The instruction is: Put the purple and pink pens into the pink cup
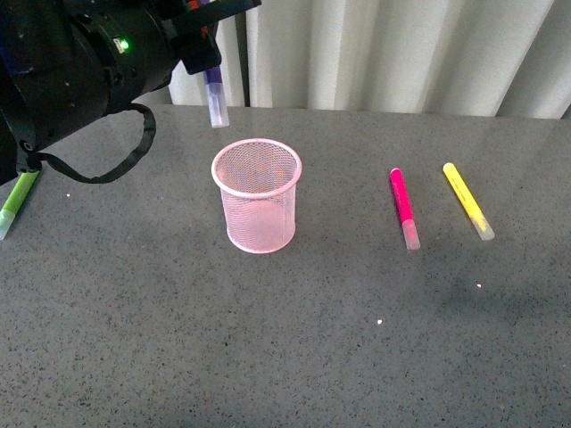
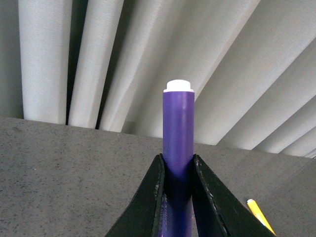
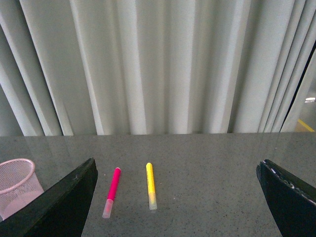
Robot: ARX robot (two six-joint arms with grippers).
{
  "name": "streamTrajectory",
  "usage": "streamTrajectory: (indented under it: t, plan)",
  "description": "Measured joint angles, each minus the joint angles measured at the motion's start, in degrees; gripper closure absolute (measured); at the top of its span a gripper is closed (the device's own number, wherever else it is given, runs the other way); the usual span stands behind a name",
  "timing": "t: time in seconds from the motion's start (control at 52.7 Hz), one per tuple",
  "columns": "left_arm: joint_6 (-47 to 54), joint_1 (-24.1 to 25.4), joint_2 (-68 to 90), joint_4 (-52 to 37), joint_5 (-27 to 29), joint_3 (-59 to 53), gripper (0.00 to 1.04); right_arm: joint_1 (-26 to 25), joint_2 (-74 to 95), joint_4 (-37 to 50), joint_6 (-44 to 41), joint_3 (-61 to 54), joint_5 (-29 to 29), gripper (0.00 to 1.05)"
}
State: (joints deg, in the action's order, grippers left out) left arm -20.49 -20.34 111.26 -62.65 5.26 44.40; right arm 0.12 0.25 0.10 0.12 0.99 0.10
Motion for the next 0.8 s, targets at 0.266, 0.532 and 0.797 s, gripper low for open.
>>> streamTrajectory:
  t: [0.266,0.532,0.797]
  plan:
    - [-2.54,-2.73,4.9,-1.92,1.66,0.02,0.92,0.0,0.0,0.0,0.0,0.0,0.0,0.07]
    - [-4.35,-4.33,7.56,-2.34,2.29,1.18,0.92,0.0,0.0,0.0,0.0,0.0,0.0,0.07]
    - [-5.33,-4.63,10.1,-2.32,2.78,3.56,0.92,0.0,0.0,0.0,0.0,0.0,0.0,0.07]
